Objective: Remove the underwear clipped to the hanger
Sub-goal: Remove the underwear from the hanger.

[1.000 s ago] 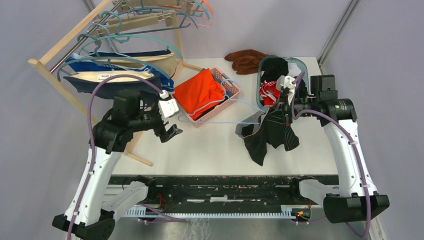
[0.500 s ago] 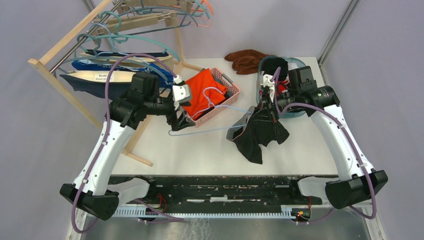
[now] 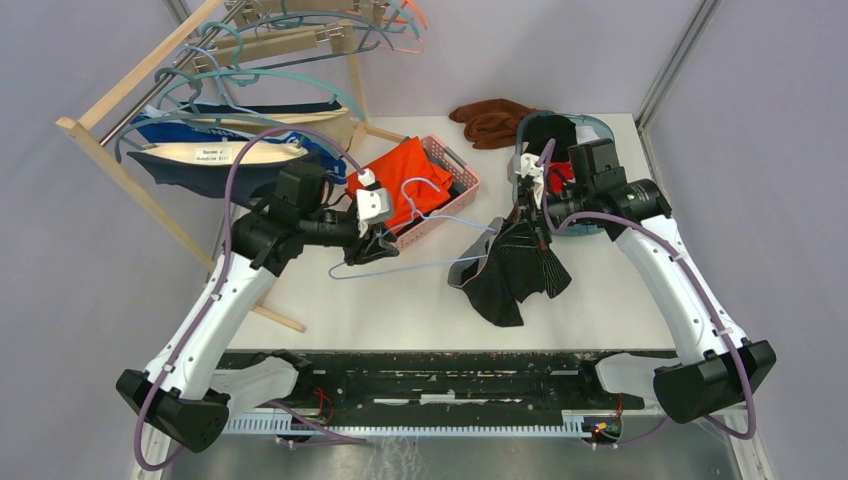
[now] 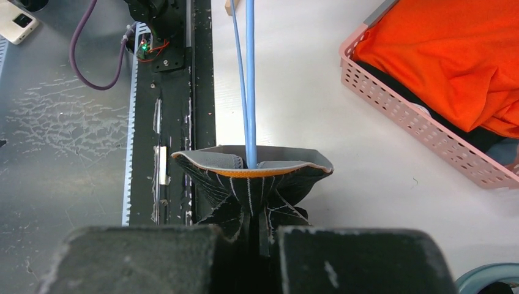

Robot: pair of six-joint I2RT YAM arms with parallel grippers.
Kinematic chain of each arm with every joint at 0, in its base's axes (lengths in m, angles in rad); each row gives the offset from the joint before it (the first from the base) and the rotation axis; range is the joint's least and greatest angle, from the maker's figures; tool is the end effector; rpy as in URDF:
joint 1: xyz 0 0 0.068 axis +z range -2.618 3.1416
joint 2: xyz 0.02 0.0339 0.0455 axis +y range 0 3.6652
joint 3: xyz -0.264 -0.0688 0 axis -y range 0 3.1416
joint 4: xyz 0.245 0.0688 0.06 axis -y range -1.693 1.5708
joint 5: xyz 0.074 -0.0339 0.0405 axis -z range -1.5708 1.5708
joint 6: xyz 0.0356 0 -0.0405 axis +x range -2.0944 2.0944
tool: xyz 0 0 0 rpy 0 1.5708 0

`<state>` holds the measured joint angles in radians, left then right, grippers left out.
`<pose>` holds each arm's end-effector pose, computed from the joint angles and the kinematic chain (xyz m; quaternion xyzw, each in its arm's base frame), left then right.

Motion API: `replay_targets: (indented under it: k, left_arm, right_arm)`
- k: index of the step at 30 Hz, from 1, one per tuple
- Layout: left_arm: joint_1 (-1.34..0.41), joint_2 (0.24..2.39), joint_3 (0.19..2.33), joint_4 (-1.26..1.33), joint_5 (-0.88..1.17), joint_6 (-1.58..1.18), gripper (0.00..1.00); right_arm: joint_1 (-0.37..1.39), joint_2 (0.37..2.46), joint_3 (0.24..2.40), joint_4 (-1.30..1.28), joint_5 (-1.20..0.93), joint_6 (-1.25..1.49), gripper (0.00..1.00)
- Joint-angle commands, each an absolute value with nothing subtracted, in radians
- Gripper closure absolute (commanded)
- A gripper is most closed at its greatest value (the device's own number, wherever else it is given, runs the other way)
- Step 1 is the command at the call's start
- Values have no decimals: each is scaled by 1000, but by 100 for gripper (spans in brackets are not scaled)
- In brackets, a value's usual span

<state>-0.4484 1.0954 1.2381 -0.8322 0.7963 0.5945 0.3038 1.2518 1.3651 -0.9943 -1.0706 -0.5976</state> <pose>0.1777 -0.1137 0.3795 0.5587 0.6405 -0.3210 0.4177 0.2118 0.0992 0.3812 -0.5078 0.6535 0.4323 0.3579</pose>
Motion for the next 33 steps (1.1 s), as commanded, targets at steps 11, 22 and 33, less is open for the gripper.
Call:
replay_targets:
  k: [11,22,33]
  left_arm:
    - [-444,975,1226,-810,656,603,97]
    - [-416,951,1241,-811,676,587,97]
    - [-410,913,1223,-802,654,601,97]
  right_arm:
    - [297,1196,1338,-906,-983,-551,54]
    - [290,1258,1330,-976,-889,-646,39]
    - [236,1299,1328,-1033,-834,-741,44]
